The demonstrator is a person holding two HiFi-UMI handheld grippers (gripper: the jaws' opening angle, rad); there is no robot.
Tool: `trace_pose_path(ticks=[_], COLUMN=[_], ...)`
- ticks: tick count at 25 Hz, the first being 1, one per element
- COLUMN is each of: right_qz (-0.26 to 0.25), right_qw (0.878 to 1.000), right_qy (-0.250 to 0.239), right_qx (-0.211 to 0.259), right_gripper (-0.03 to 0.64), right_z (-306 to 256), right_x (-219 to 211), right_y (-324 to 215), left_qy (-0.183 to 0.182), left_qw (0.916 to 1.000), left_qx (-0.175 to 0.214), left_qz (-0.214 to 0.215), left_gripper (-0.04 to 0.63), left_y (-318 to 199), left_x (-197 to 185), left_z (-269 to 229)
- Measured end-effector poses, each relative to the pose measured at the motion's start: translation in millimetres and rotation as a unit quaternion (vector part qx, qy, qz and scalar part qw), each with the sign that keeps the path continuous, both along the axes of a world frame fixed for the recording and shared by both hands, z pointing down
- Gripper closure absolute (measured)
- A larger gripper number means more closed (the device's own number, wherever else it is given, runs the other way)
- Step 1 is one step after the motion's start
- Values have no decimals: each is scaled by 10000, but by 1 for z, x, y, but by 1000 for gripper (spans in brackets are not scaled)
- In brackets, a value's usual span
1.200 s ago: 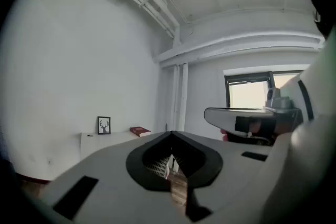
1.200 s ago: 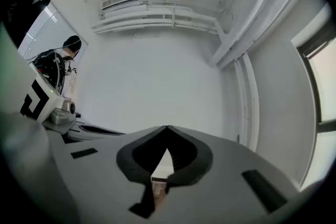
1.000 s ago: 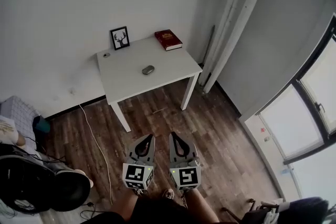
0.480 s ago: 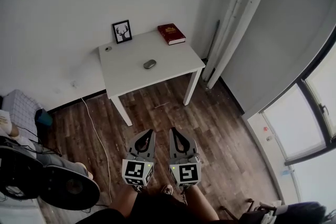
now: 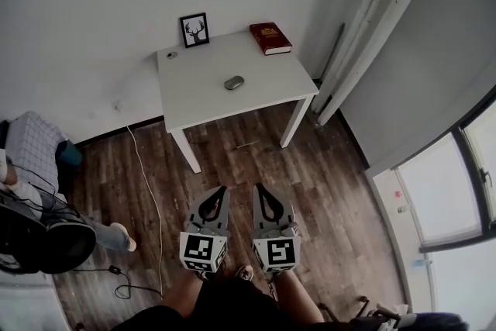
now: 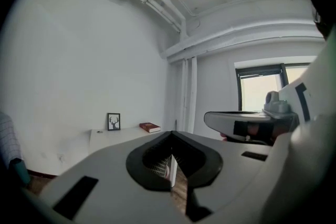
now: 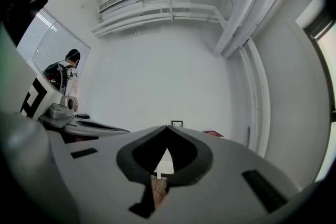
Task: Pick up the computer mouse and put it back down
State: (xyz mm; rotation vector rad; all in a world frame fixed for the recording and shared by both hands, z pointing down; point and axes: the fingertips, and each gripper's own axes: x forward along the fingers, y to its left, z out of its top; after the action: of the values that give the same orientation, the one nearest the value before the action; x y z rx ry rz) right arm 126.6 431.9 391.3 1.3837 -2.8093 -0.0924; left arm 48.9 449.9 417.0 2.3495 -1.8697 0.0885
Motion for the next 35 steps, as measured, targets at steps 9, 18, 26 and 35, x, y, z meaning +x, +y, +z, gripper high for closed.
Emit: trace_pose_path(ticks=[9,18,26,35], right_qz=[248,463,485,380], right_qw=[9992,9987,9986,9988], right_qy=[281,219,212,178], right_qx=[-170,-57,-95,-233], right_gripper=[597,598,598,598], right_z=[13,1,6,17], right_x=[-50,-117,-149,-145], right_y=[-70,-131,-171,-246], left_qy=[14,22,51,-45], left_qw=[9997,9982,9962,9966], left_qx=[25,-48,-250,-395], left_qz=[222,598,835,721], left_gripper=[594,594,594,594], left_y=[-75,-141,-176,-252], left_x=[-53,-111,-128,-124], left_z=[8,10,22,45])
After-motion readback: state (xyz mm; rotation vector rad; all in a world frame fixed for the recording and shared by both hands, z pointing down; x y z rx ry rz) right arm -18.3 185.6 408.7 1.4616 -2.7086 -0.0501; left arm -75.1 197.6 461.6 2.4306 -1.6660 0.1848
